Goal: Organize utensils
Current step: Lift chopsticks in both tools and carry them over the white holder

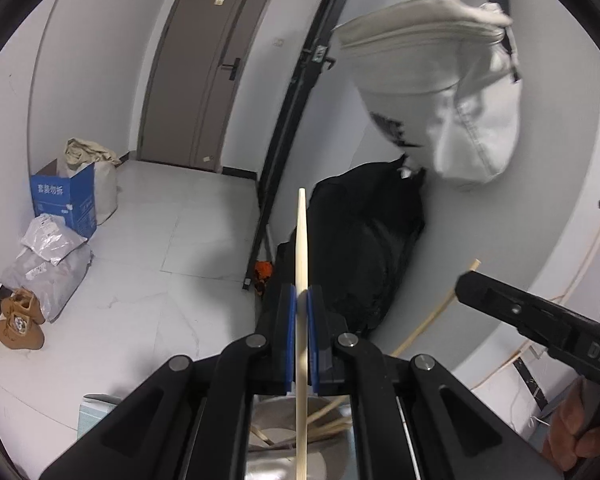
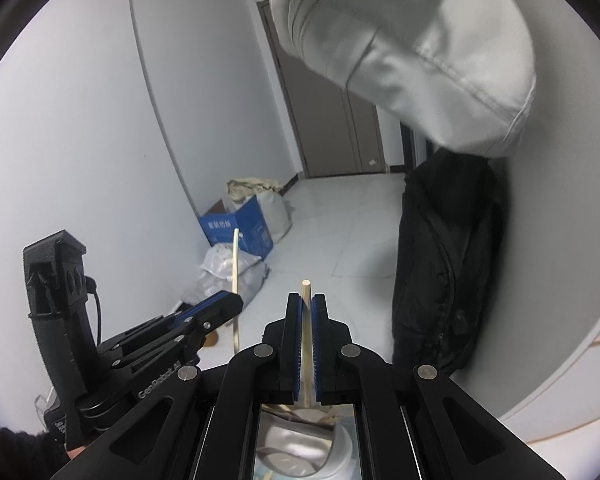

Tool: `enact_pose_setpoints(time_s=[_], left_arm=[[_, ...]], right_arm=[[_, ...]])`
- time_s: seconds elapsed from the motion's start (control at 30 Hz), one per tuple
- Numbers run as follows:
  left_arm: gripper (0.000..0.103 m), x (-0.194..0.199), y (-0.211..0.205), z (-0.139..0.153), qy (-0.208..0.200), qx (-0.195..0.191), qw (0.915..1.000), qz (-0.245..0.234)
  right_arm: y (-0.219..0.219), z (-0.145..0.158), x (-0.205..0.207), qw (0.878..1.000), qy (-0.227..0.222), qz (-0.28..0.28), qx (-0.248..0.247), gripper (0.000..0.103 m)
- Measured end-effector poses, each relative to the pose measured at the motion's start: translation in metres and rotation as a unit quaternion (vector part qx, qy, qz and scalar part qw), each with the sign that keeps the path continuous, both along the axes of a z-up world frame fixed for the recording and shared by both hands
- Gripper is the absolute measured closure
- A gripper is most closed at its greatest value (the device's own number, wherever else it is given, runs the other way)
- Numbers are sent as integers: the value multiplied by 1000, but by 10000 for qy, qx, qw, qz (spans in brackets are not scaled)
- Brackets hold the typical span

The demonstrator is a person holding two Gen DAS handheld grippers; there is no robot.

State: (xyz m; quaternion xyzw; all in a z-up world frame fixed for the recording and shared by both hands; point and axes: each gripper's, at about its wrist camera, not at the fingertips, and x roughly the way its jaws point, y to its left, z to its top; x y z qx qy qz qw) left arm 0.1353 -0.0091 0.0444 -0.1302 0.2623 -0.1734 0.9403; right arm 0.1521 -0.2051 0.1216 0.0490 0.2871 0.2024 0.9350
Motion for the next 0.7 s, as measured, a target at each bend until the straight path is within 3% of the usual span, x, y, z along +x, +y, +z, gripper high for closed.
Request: enact_pose_setpoints(time_s=[0.23, 0.7], left_arm=[[101, 21, 5, -10, 24, -185, 9998, 66], [101, 2, -21, -25, -1087, 414, 9928, 282]], right_arm=[[3, -10, 17, 9998, 156, 60, -49, 99], [1, -25, 30, 9990, 423, 142, 44, 99]])
